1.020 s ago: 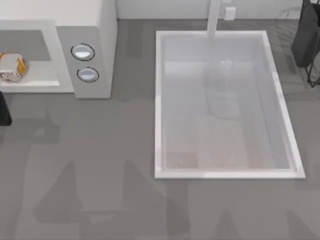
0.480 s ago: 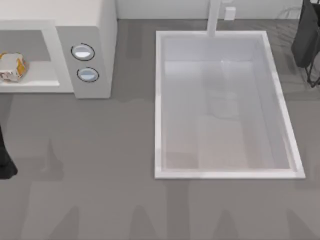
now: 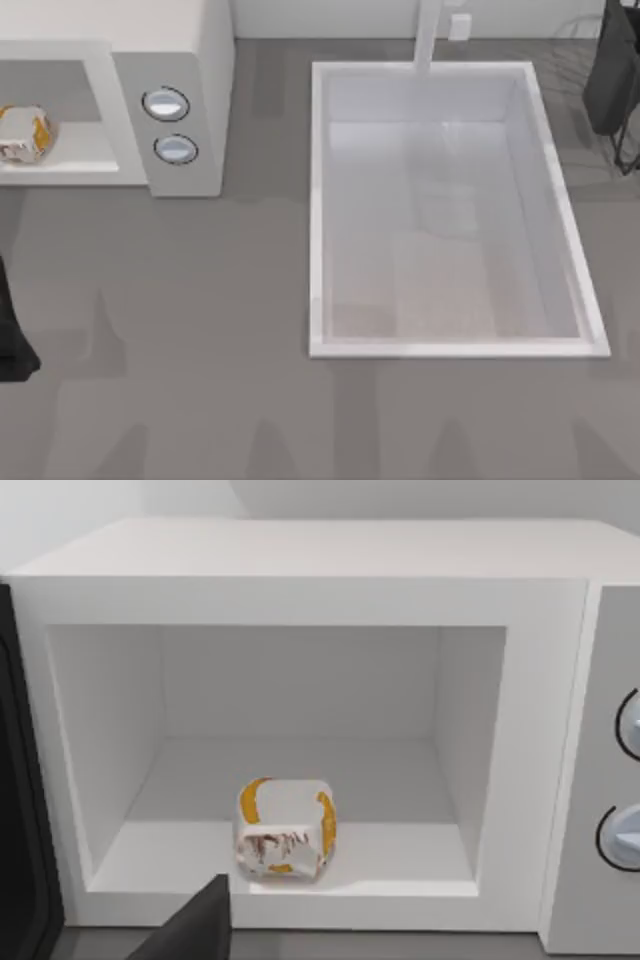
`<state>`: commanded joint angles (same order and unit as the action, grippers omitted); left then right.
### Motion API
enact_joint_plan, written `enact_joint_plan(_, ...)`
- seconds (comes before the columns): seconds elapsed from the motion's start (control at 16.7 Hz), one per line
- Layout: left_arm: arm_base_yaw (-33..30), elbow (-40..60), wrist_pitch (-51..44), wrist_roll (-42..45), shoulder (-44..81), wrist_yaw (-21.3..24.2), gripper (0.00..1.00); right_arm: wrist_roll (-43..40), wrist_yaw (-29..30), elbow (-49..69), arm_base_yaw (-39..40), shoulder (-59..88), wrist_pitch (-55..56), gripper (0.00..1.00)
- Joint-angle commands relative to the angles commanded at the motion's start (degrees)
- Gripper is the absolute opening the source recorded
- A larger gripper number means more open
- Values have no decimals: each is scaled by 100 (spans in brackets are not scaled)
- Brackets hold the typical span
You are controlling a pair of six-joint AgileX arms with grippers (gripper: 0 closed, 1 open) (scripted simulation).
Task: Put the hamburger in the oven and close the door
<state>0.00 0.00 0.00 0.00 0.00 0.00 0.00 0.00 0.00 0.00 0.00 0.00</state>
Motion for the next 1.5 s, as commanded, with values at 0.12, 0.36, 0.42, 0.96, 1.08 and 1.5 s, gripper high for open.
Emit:
enact_joint_plan(0.12, 0, 0, 0, 0, 0, 0, 100, 0, 0, 0, 0, 0, 0, 100)
enact_joint_plan(0.36, 0, 0, 0, 0, 0, 0, 70, 0, 0, 0, 0, 0, 0, 100)
enact_joint_plan(0.42, 0, 0, 0, 0, 0, 0, 62, 0, 0, 0, 0, 0, 0, 100)
enact_joint_plan(0.96, 0, 0, 0, 0, 0, 0, 0, 0, 0, 0, 0, 0, 0, 100)
enact_joint_plan(1.08, 0, 0, 0, 0, 0, 0, 0, 0, 0, 0, 0, 0, 0, 100)
enact_joint_plan(1.5, 13, 0, -16, 0, -18, 15, 0, 0, 0, 0, 0, 0, 0, 100)
